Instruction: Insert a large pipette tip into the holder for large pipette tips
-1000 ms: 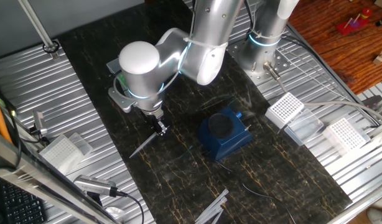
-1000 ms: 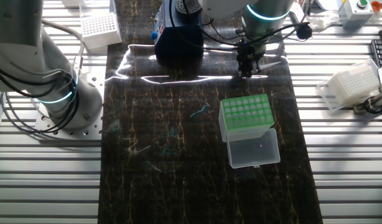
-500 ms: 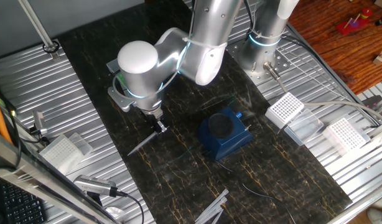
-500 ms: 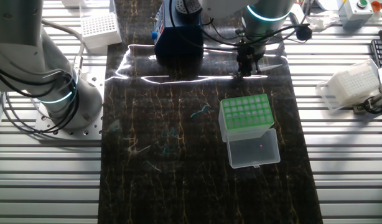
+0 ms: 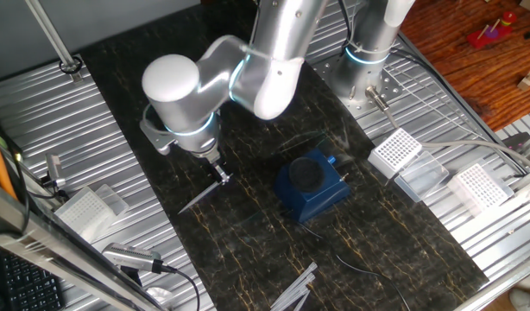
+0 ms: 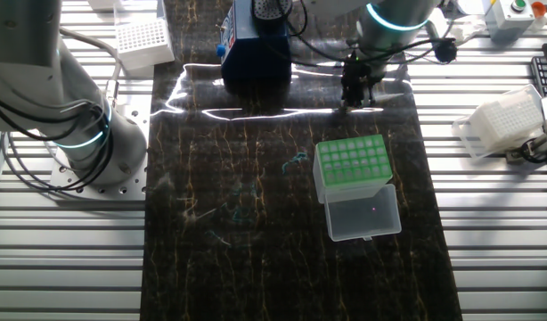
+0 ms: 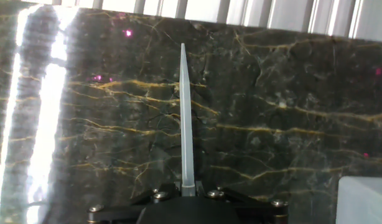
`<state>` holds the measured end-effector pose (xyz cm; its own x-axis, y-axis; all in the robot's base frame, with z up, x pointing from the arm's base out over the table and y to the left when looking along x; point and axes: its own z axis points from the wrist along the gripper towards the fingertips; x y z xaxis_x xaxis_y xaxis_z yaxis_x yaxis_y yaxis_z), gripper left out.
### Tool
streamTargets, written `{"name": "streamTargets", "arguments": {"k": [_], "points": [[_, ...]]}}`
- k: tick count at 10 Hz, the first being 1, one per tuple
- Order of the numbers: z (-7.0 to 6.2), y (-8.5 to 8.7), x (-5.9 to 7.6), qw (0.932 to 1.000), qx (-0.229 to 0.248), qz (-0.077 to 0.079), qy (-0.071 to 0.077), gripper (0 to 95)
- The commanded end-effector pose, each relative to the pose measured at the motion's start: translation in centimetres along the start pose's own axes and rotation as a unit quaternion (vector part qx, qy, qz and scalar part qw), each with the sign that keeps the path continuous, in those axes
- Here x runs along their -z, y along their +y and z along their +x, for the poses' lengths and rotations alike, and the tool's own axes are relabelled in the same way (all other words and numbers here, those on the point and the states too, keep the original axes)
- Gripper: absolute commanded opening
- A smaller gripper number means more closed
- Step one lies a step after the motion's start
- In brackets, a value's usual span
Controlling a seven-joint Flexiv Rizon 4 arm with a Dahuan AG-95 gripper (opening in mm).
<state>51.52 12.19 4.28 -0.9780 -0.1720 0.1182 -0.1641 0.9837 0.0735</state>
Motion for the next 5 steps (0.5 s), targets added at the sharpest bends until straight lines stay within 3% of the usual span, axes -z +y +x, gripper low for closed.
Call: {"name": "streamTargets", "arguments": {"k": [1, 3, 5], "points": [[0.9, 0.8, 1.6, 0.9999, 0.01, 0.007, 0.006, 0.0], [1.5, 1.2, 2.3, 0.9993, 0.028, 0.018, -0.018, 0.0], [2.0, 1.5, 2.9, 0.9993, 0.026, 0.018, -0.023, 0.0]]}}
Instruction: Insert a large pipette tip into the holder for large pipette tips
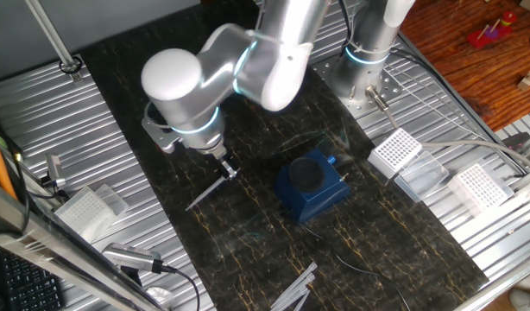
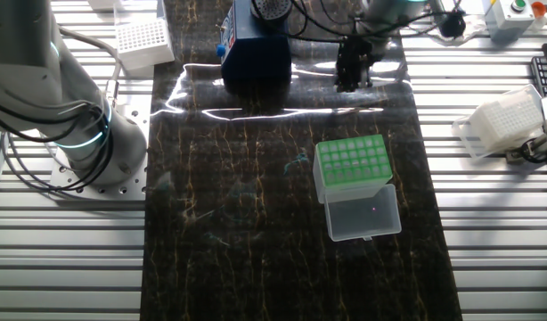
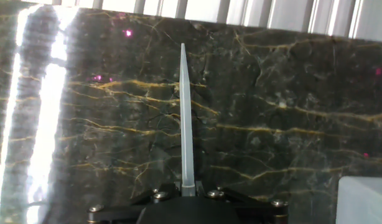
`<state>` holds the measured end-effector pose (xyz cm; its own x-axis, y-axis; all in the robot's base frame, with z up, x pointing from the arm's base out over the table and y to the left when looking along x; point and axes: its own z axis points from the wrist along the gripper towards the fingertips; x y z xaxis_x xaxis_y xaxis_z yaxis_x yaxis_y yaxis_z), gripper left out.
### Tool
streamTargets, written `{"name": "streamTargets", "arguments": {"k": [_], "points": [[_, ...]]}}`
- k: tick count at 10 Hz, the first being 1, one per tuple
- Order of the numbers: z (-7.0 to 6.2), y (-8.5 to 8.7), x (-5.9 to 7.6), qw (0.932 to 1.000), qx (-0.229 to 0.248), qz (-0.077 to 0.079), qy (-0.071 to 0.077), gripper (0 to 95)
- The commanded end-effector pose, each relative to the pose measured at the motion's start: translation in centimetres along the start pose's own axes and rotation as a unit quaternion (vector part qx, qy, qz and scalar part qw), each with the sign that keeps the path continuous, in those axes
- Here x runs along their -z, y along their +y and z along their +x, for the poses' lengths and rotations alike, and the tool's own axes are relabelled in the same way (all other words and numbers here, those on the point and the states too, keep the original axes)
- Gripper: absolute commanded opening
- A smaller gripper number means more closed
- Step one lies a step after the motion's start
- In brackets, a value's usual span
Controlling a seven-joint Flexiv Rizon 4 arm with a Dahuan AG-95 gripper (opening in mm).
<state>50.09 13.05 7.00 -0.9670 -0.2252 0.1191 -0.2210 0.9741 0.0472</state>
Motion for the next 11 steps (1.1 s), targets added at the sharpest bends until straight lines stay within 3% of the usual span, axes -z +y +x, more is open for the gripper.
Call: {"name": "streamTargets", "arguments": {"k": [1, 3, 8, 11], "points": [[0.6, 0.4, 0.8, 0.9997, -0.002, 0.001, -0.025, 0.0], [1.4, 0.9, 1.5, 0.9997, -0.005, 0.0, -0.023, 0.0], [3.8, 1.0, 1.7, 0.9996, -0.017, -0.009, -0.021, 0.0], [4.3, 1.3, 1.9, 0.9995, -0.023, -0.014, -0.019, 0.0]]}}
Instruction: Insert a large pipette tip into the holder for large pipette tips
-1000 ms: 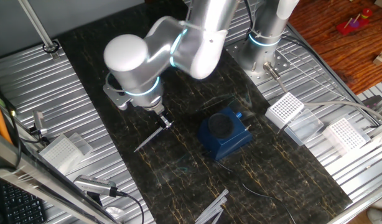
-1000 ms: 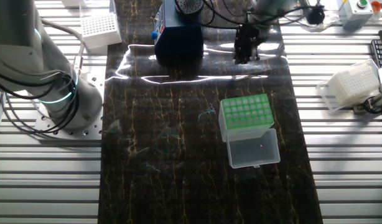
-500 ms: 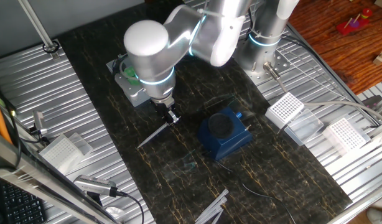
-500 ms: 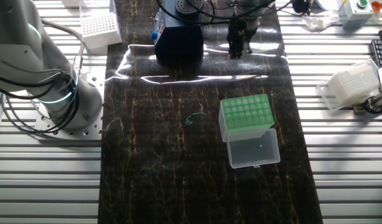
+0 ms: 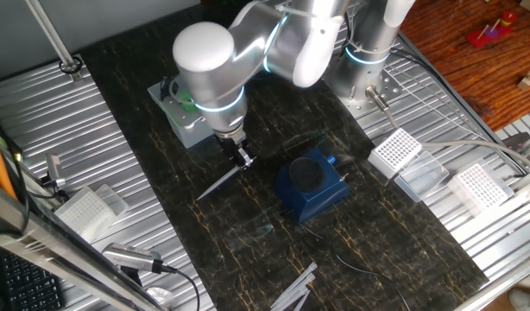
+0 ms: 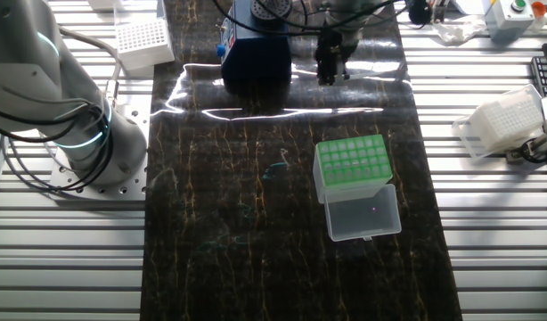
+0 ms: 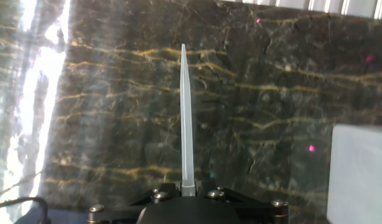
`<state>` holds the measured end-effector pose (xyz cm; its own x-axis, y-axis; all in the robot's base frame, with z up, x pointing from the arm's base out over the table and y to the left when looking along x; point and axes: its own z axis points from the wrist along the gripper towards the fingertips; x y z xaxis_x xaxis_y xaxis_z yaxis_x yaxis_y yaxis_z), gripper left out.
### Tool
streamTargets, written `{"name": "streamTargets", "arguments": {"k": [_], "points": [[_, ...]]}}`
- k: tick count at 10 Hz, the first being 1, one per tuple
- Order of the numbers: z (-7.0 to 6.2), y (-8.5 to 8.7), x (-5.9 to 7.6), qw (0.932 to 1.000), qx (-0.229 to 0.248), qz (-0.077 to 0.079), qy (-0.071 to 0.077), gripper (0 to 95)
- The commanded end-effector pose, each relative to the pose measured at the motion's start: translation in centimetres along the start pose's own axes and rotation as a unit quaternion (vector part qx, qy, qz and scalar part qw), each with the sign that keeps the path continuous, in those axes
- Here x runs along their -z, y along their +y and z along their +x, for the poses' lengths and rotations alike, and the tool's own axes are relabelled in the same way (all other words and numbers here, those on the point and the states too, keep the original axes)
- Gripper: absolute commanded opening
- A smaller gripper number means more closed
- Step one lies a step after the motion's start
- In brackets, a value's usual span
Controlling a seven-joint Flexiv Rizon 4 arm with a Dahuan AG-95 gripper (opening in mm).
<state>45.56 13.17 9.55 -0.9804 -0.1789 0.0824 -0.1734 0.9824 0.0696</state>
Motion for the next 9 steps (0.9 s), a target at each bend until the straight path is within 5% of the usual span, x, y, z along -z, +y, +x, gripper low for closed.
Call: {"name": "streamTargets", "arguments": {"k": [1, 9], "points": [[-0.32, 0.07, -0.05, 1.0, 0.0, 0.0, 0.001, 0.0], [-0.64, -0.11, -0.23, 0.9998, -0.016, 0.004, -0.011, 0.0]]}}
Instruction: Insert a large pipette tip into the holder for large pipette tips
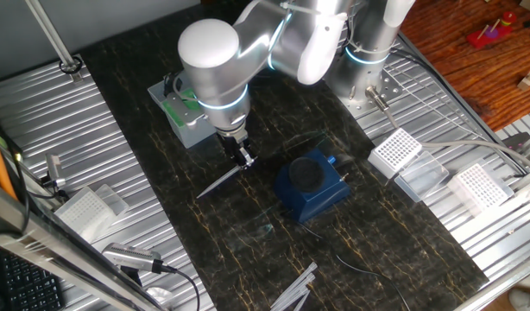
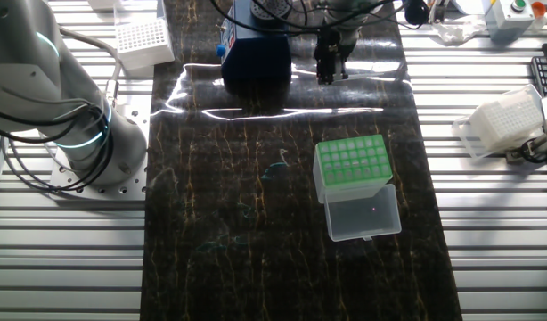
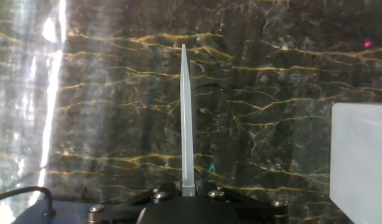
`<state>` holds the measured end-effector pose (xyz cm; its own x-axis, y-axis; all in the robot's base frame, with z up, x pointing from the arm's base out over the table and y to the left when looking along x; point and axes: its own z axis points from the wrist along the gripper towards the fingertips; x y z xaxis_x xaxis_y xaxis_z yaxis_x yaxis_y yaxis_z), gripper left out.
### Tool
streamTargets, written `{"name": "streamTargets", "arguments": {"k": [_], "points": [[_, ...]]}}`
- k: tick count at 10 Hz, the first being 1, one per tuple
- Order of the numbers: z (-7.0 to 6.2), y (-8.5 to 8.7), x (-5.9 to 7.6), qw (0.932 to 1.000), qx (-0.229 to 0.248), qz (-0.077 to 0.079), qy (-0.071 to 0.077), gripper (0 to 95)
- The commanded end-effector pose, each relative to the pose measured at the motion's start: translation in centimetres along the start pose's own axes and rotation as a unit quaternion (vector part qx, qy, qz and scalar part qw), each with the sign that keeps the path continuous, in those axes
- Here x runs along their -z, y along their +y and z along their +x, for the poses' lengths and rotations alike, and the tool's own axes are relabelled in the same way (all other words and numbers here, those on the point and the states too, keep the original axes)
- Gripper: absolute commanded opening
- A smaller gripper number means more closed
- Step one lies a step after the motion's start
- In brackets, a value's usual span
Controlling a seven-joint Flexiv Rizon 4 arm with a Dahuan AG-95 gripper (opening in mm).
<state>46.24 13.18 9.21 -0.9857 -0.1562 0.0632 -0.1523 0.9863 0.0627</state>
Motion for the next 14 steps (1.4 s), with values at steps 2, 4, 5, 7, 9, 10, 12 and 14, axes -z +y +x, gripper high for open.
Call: {"name": "streamTargets", "arguments": {"k": [2, 4, 5, 7, 9, 10, 12, 14], "points": [[0.06, 0.01, 0.03, 0.9999, -0.011, 0.0, 0.0, 0.0], [0.06, 0.01, 0.03, 0.9998, -0.021, 0.0, 0.002, 0.0], [0.07, 0.01, 0.03, 0.9997, -0.025, -0.001, 0.004, 0.0], [0.08, 0.0, 0.03, 0.9996, -0.029, -0.001, 0.005, 0.0], [0.09, 0.0, 0.02, 0.9997, -0.023, -0.001, 0.006, 0.0], [0.09, 0.0, 0.02, 0.9997, -0.022, -0.002, 0.006, 0.0], [0.09, 0.0, 0.02, 0.9998, -0.016, -0.002, 0.009, 0.0], [0.08, 0.0, 0.02, 0.9999, -0.011, -0.001, 0.013, 0.0]]}}
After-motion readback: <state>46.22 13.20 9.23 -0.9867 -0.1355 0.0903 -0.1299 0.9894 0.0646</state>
